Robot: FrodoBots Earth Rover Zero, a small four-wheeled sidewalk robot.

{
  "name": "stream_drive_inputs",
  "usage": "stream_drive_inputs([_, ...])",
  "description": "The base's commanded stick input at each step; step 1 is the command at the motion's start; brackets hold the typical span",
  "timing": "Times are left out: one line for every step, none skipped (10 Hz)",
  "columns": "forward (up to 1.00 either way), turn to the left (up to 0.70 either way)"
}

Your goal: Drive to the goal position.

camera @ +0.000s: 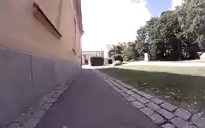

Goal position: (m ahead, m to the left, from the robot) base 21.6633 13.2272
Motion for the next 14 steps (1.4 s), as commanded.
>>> stream_drive_inputs([0.85, 0.00])
stream_drive_inputs([0.85, 0.00])
stream_drive_inputs([0.85, 0.16])
stream_drive_inputs([0.85, 0.34])
stream_drive_inputs([0.85, 0.19])
stream_drive_inputs([0.85, 0.00])
stream_drive_inputs([0.85, 0.00])
stream_drive_inputs([0.85, 0.00])
stream_drive_inputs([0.85, 0.00])
stream_drive_inputs([0.85, 0.00])
stream_drive_inputs([0.85, 0.00])
stream_drive_inputs([0.85, 0.00])
stream_drive_inputs([0.85, 0.00])
stream_drive_inputs([0.85, 0.00])
